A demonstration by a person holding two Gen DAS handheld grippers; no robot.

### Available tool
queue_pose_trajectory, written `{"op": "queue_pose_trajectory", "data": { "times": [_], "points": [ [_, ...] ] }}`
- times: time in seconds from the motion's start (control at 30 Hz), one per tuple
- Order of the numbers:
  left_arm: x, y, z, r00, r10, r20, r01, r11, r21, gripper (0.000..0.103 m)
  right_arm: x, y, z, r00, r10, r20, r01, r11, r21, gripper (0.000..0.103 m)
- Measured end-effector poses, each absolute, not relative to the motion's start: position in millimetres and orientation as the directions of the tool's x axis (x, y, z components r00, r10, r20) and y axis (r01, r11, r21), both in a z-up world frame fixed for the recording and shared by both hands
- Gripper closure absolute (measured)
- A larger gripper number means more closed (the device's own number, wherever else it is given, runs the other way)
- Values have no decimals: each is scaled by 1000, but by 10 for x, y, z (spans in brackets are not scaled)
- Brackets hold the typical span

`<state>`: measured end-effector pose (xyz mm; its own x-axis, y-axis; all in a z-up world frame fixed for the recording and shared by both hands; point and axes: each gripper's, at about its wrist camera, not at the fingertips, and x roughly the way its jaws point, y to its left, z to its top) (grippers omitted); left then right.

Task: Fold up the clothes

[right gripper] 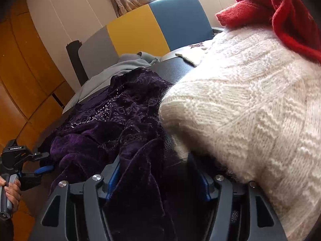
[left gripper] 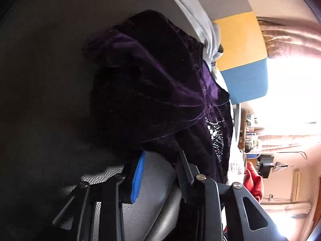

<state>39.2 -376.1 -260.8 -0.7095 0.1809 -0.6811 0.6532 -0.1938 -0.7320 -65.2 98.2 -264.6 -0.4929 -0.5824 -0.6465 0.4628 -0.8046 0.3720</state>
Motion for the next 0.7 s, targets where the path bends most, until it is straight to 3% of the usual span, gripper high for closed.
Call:
{"op": "queue_pose_trajectory", "data": {
  "times": [0.13, 0.23, 0.27, 0.37, 0.43, 0.57, 0.7],
  "points": [
    [402, -3865, -2699, -750, 173, -638, 637, -67, -768, 69, -660, 993, -2655, -492, -585, -644, 463, -803, 375, 40],
    [267, -3885, -2684, -733, 170, -658, 653, -94, -752, 69, -663, 992, -2660, -492, -587, -642, 463, -802, 378, 40],
    [208, -3885, -2665, -723, 169, -670, 662, -110, -742, 72, -662, 992, -2662, -494, -587, -641, 463, -802, 378, 40],
    [47, -3902, -2660, -690, 161, -706, 687, -161, -708, 97, -670, 994, -2666, -493, -588, -641, 461, -801, 381, 40],
    [-42, -3931, -2621, -673, 148, -725, 692, -222, -687, 98, -681, 992, -2665, -486, -589, -645, 462, -800, 383, 39],
    [-119, -4067, -2057, -687, 57, -724, 631, -447, -634, 99, -712, 957, -2639, -452, -585, -673, 472, -797, 375, 36],
    [-101, -4146, -1180, -704, -39, -709, 517, -713, -474, 99, -771, 845, -2512, -391, -560, -730, 481, -801, 357, 36]
  ]
}}
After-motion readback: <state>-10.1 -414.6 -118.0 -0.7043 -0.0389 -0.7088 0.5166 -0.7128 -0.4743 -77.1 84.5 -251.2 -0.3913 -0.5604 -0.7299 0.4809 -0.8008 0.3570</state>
